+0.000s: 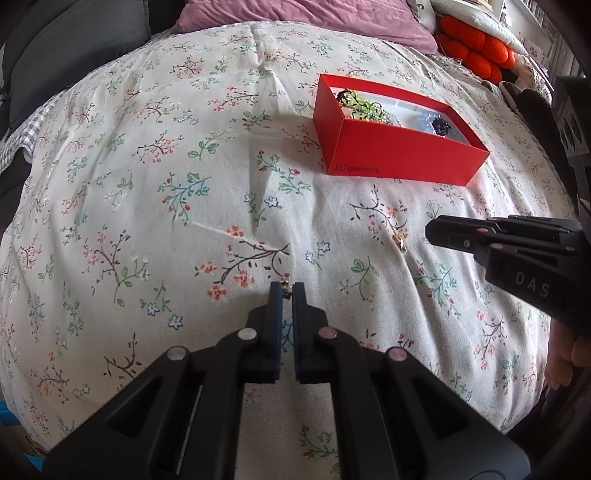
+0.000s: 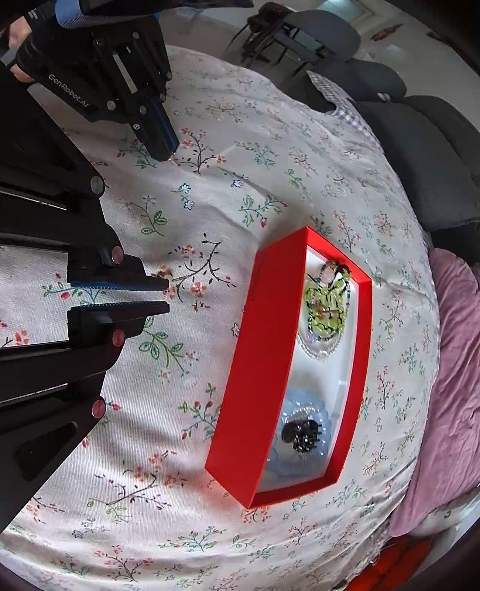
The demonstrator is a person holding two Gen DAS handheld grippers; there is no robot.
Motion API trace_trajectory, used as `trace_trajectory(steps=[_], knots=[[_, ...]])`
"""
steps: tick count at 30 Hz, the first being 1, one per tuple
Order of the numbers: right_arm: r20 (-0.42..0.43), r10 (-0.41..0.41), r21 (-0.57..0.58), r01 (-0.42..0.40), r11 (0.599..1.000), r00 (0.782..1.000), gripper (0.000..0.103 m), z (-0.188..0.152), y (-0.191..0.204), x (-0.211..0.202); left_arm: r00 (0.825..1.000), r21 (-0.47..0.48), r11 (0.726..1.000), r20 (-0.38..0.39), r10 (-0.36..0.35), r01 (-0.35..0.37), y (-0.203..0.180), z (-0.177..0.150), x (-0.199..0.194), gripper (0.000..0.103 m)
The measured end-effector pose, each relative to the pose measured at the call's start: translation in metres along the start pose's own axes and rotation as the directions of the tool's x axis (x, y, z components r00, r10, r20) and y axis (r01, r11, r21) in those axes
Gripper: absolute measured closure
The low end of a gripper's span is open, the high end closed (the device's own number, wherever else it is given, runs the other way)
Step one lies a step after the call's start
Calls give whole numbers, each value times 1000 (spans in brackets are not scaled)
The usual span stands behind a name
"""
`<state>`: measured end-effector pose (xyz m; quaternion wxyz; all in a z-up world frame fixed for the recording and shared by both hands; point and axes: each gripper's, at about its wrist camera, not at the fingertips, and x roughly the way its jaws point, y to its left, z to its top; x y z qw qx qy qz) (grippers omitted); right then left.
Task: Organize jewelry
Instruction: 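Grasp the second gold earring with the right gripper while the left holds its earring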
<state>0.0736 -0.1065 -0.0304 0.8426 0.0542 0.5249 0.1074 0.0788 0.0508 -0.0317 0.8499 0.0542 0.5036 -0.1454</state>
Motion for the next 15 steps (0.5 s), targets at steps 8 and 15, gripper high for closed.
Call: trace_trajectory(steps=[8,15], knots=[[21,27,-9,-27,1000,999,96,3,-4,-12,1000,-15,1000,18,-14,14,-3,7,-7,97],[-18,12,-98,-14,995,1000,87,-6,9,14,1000,-5,1000,3,-16,16,-7,4,-2,97]])
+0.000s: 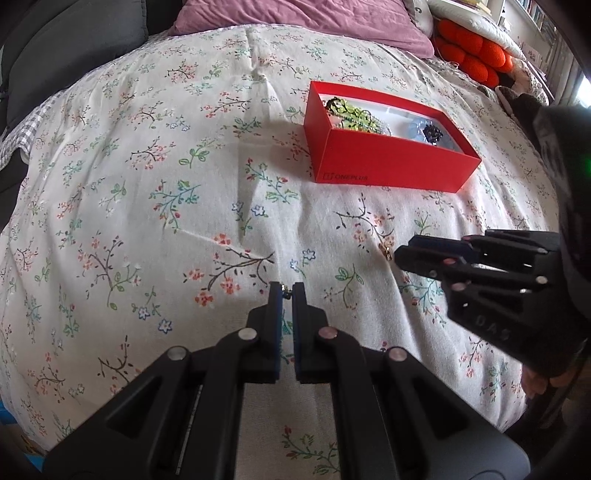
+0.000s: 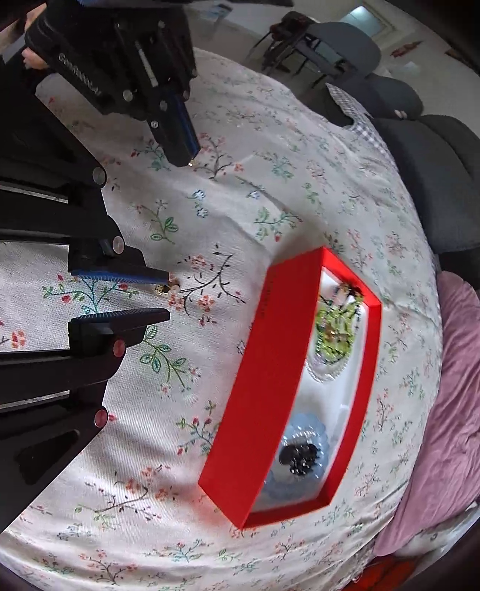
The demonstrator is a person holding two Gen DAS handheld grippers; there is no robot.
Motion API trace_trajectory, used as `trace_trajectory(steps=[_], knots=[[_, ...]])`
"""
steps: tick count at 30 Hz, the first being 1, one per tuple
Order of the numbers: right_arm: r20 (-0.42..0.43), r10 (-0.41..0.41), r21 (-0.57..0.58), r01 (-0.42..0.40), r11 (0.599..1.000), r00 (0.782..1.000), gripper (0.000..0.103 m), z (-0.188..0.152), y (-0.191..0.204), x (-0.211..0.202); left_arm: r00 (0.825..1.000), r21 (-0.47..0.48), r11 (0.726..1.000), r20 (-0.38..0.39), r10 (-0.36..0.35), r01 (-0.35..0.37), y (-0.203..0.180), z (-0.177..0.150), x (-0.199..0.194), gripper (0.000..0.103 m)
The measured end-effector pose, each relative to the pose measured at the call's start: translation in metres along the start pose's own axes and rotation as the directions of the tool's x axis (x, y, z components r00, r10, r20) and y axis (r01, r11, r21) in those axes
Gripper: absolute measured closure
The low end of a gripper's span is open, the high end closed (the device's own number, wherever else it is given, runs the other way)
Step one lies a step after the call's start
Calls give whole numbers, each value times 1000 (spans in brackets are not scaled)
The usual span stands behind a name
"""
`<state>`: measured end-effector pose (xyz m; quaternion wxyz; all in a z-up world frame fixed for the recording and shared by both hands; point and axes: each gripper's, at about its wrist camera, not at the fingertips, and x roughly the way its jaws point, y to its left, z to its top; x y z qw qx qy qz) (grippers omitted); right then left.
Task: Organize jewelry
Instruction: 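Grasp the second gold earring with the right gripper while the left holds its earring, then carry both gold earrings over the red box and lower them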
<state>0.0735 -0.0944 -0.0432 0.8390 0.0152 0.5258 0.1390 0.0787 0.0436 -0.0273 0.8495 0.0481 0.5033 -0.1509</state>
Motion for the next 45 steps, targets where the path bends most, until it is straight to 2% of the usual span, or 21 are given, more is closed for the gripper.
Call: trace_trajectory(steps=[4,15,18,23,34,45], knots=[[-1,-24,-37,24,999,1000,82,-3,3,12,1000,0,1000,-6,-1,1,2,-1,2,97],[87,-71,-146,83,986,994,83,-6,15,19,1000,-14,1000,-3,-6,6,8,-2,1,97],[88,-62,-147,75,986,994,85,-5,14,20,1000,-12,1000,-4,-6,6,8,-3,1,97],[86,-36,-165,50,985,996,97,-5,14,21,1000,-9,1000,-7,-3,3,8,-3,2,97],[85,4,-130,7,991,996,97,3,5,1,1000,-17,1000,9,-4,4,7,6,-3,97],[102,29,-89,-20,996,994,97,16,-9,-37,997,-47,998,65,-43,46,-2,32,-21,97]])
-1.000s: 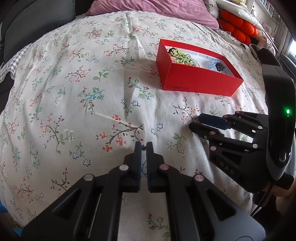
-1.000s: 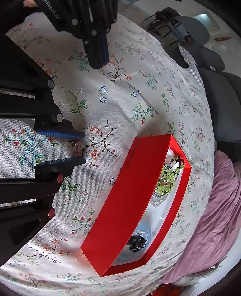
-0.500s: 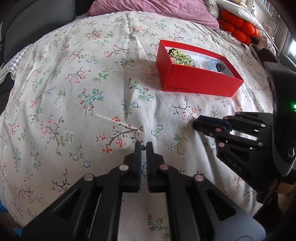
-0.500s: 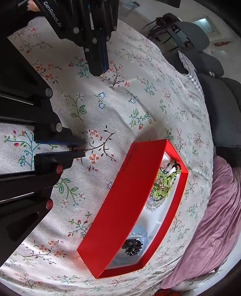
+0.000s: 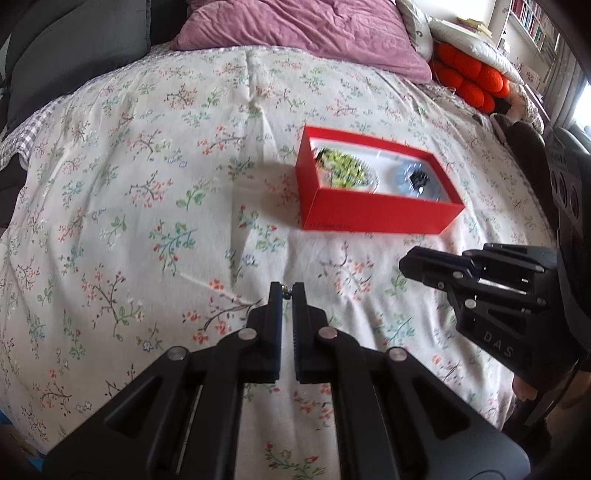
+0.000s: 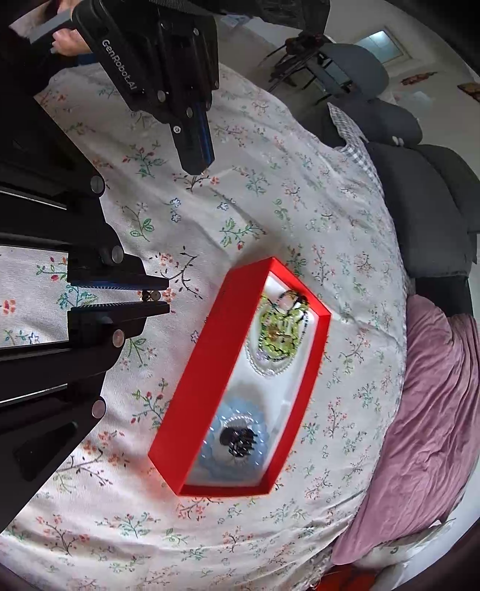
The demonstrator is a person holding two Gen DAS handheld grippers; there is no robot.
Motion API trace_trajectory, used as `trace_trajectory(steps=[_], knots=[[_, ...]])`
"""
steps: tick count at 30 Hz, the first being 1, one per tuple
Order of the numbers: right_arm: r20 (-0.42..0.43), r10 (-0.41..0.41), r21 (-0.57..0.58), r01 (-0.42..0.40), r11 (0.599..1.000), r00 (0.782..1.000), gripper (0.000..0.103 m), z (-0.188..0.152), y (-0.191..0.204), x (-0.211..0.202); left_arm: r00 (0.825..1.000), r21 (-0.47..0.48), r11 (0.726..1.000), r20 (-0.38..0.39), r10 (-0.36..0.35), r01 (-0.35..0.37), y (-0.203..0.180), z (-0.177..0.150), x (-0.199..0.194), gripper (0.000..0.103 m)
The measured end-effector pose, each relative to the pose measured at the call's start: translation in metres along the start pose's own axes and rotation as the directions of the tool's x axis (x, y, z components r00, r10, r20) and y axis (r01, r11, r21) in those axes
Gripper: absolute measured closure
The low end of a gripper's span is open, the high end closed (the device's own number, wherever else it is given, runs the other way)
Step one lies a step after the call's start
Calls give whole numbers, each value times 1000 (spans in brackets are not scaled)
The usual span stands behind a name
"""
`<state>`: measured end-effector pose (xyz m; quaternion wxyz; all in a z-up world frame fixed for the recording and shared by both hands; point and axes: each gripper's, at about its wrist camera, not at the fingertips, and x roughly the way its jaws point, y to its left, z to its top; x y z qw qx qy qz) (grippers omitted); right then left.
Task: Organize jewelry
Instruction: 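Carry both gold earrings over the red box and lower them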
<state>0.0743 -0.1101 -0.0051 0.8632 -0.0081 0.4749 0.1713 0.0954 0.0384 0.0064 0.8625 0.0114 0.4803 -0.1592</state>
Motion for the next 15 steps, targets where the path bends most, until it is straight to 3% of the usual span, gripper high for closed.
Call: trace_trajectory(steps=[5,15], knots=[[30,13,13,-14,1000,999,97,13,-12,-14,999,-38,999,37,-25,26,-8,20,-4,97],[99,13,147,-27,989,995,97,46,-55,-26,989,-57,992,104,-105,112,-37,62,12,97]])
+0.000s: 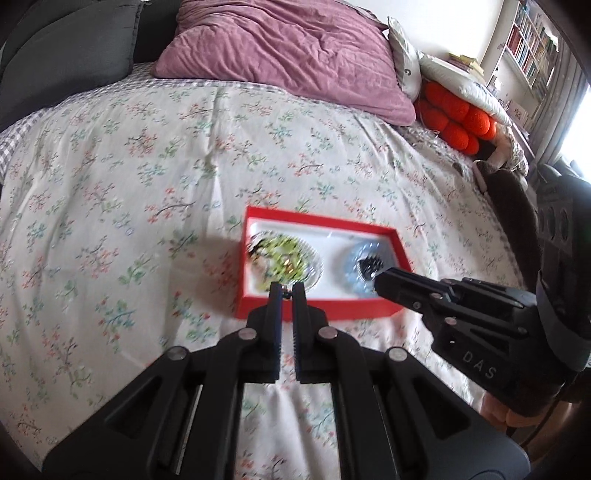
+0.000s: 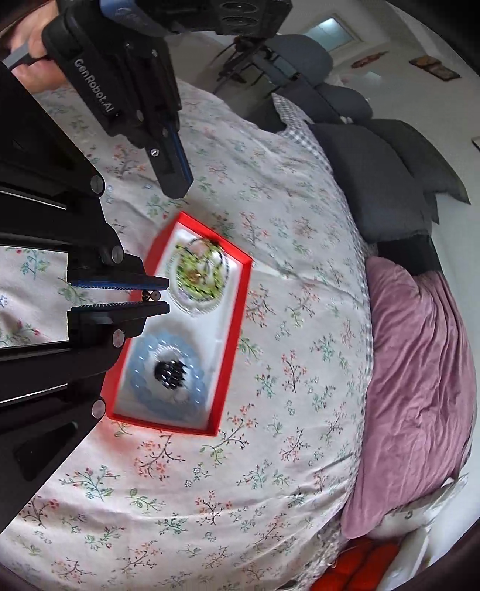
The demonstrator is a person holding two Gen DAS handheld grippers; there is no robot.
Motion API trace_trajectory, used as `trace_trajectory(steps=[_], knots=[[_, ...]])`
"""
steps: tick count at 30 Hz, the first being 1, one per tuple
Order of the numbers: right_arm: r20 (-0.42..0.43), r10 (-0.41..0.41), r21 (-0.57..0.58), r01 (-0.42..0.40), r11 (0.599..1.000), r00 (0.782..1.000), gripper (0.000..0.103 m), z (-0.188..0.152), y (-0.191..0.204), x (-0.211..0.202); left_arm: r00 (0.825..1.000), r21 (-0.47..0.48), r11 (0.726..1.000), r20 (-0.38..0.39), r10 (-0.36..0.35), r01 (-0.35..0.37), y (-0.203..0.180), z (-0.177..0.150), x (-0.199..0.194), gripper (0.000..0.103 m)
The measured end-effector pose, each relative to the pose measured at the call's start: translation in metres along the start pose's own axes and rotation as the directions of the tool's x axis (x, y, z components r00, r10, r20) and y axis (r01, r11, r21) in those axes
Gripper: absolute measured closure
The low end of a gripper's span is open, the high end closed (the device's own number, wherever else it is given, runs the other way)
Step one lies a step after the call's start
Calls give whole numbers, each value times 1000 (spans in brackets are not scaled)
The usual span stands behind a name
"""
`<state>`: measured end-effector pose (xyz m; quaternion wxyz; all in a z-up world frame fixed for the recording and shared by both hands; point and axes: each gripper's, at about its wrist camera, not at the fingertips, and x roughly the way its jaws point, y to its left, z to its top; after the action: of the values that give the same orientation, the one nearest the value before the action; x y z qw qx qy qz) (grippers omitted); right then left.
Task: Organize jewelry
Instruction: 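Carry both gold earrings over the red box and lower them, then open both grippers to drop the earrings into the box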
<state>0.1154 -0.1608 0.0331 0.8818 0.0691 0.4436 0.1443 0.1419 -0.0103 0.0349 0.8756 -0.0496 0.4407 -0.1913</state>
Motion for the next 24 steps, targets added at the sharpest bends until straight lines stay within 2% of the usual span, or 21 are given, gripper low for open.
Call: trace_trajectory(steps=[10,14,17,19,24], knots=[[-16,23,126,-21,992,1000,97,17,-39,32,998,-54,997,-26,-59,58,-12,16,42,97],[-16,44,138,-42,990,999,96,23,-45,35,999,-55,998,-27,-42,40,-14,19,51,97],[-28,35,148,-31,989,999,91,26,-47,37,999,-71,997,-35,-36,33,-10,20,55,90],[-32,26,154,-21,988,999,90,27,-50,37,999,-70,997,-35,-28,25,-10,20,55,77],[-30,-3,171,9,985,1000,88,27,-57,31,999,-29,1000,-35,9,-10,-13,18,48,67]])
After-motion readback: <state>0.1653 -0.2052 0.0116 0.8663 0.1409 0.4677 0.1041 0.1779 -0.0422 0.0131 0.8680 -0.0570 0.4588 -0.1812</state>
